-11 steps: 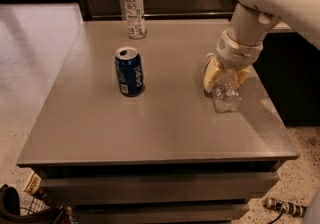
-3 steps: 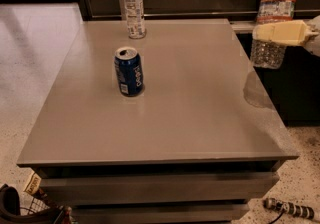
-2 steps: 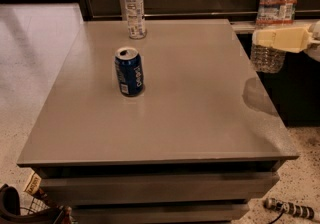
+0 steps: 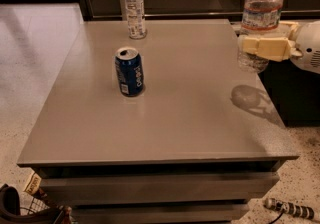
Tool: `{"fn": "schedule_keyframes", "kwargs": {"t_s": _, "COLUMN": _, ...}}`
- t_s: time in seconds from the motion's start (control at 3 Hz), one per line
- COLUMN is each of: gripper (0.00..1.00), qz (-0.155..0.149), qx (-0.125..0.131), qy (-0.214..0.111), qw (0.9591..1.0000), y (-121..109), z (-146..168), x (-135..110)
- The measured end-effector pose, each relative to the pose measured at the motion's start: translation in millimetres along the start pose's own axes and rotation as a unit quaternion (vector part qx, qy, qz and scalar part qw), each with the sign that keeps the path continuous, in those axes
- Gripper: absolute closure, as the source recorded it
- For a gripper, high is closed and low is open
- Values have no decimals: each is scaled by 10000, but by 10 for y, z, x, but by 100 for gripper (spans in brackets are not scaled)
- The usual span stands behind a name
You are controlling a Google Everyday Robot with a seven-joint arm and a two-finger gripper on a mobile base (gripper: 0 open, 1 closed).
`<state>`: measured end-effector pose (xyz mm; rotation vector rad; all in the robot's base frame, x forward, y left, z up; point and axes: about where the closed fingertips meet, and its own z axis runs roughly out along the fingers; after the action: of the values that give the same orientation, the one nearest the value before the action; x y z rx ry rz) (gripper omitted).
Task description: Place water bottle upright
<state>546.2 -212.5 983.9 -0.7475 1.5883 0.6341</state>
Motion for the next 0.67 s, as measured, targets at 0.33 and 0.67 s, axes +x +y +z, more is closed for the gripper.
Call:
{"fn": "schedule_keyframes", "kwargs": {"t_s": 0.33, "gripper": 100, "qz": -159, "qx": -14, "qy": -57, "qw": 9999, "y": 29, "z": 39, "x": -25}}
{"fn": "schedule_keyframes", "kwargs": {"t_s": 0.67, "gripper": 100, "qz": -176, "qx": -30, "qy": -70, "qw": 9998, "y": 17, "z": 69, "x": -6}}
